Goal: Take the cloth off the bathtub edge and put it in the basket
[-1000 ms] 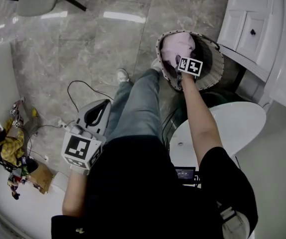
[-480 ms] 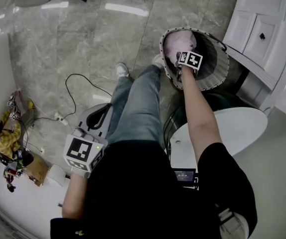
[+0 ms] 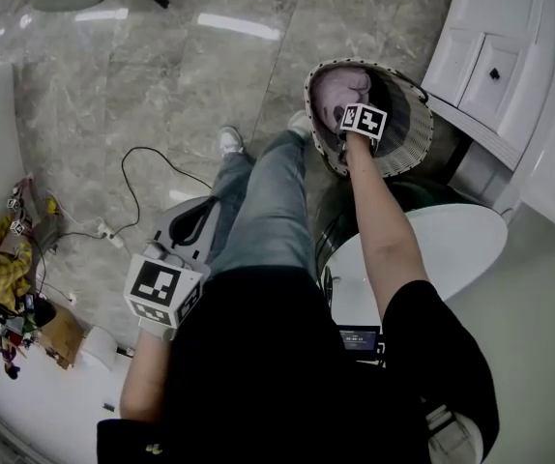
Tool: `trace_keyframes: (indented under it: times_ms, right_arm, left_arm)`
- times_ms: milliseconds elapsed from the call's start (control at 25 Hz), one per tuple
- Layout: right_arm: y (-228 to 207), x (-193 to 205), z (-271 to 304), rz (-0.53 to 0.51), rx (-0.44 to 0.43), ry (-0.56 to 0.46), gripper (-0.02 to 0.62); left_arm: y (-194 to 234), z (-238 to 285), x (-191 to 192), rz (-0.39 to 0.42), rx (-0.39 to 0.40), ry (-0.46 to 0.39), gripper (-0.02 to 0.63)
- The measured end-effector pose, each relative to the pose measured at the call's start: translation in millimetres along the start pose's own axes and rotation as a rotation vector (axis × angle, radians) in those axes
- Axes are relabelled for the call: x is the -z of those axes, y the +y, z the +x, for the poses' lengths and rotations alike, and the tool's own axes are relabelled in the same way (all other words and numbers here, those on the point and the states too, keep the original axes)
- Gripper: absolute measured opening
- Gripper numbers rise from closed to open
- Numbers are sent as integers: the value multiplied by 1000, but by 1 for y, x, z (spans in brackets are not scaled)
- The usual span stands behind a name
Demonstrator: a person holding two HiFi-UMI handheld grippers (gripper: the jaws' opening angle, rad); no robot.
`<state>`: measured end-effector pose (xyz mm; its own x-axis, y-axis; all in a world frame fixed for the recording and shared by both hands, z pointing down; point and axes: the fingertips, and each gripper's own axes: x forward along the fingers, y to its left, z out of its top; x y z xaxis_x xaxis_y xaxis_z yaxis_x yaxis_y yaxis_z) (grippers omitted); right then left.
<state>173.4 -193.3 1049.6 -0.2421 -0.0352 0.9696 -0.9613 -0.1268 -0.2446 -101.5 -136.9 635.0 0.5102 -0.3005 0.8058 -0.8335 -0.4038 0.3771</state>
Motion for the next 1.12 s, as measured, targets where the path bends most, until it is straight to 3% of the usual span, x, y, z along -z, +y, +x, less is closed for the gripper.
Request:
trace_keyframes:
  times_ms: [280,480,640,1120]
  right_arm:
    - [31,-12,-57,-101,0,-50,222]
    - [57,-14,-108,-159,11,-106,125]
    - [76,-14,-145,-198,28,-139,1]
    - [155,-16,-276,-266,-59,-297,-3]
  left_arm:
    - [-3,-24,-20,30,1,-53,14]
    - [-3,-51,-39,56,-3,-100,13]
    - [1,-67,-55,79,-20,-139,14]
    - [11,-111,-74,64,23,-242,12]
